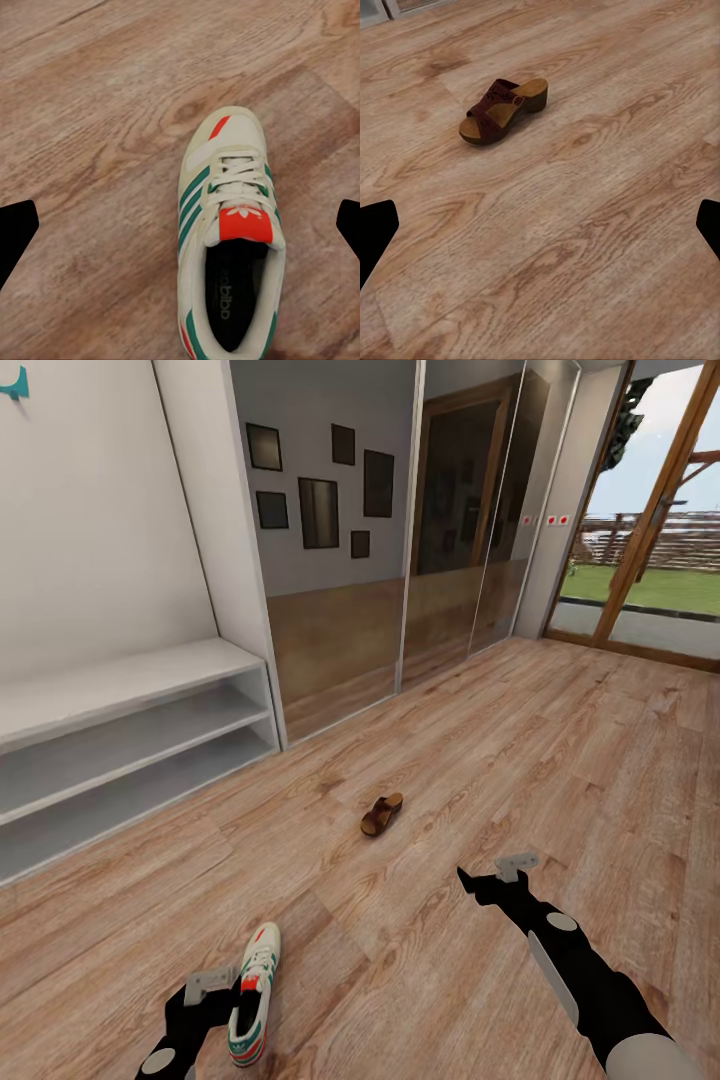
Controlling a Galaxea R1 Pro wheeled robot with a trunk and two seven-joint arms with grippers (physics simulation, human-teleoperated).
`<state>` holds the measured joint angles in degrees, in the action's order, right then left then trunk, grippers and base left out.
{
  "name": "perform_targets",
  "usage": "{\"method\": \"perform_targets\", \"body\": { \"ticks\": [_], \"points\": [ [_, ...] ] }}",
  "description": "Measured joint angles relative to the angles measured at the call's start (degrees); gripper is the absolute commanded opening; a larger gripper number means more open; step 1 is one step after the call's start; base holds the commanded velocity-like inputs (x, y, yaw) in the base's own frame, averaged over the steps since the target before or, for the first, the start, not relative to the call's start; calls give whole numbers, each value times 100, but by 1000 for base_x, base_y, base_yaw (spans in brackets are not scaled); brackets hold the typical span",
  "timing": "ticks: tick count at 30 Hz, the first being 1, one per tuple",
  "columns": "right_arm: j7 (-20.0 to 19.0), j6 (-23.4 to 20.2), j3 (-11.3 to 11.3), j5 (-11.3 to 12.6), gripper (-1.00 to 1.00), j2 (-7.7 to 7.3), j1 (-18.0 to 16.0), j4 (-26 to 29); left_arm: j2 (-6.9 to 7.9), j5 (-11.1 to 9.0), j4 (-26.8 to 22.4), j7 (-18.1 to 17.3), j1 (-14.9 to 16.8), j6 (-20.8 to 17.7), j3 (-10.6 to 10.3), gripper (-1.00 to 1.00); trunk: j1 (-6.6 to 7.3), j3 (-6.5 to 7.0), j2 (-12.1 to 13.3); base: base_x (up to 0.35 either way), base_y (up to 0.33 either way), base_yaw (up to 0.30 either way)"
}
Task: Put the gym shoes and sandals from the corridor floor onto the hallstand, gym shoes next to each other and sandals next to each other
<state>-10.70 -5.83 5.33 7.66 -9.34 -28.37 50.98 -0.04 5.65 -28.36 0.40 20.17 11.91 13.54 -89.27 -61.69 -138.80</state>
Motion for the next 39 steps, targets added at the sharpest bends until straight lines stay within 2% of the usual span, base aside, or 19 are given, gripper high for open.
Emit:
{"method": "perform_targets", "body": {
  "ticks": [11, 27, 34, 39],
  "points": [
    [0, -8, -1, 0, 100, 1, 0, 0, 11, 8, 2, 0, 0, 0, -8, 100, -241, -198, -440, 0, 0, 0],
    [0, -8, -1, 0, 100, 8, 0, -8, -34, 7, -54, -2, 60, -43, -4, 100, -283, -653, -463, 0, 0, 18],
    [0, -8, 8, 6, 100, 12, -1, -3, -43, 95, -98, 54, 85, -75, -478, 100, -283, -717, -463, 0, 0, 67],
    [0, -8, 15, 9, 100, 24, -1, -3, -49, 96, -104, 78, 97, -85, -601, 100, -283, -762, -463, 0, 0, 82]
  ]
}}
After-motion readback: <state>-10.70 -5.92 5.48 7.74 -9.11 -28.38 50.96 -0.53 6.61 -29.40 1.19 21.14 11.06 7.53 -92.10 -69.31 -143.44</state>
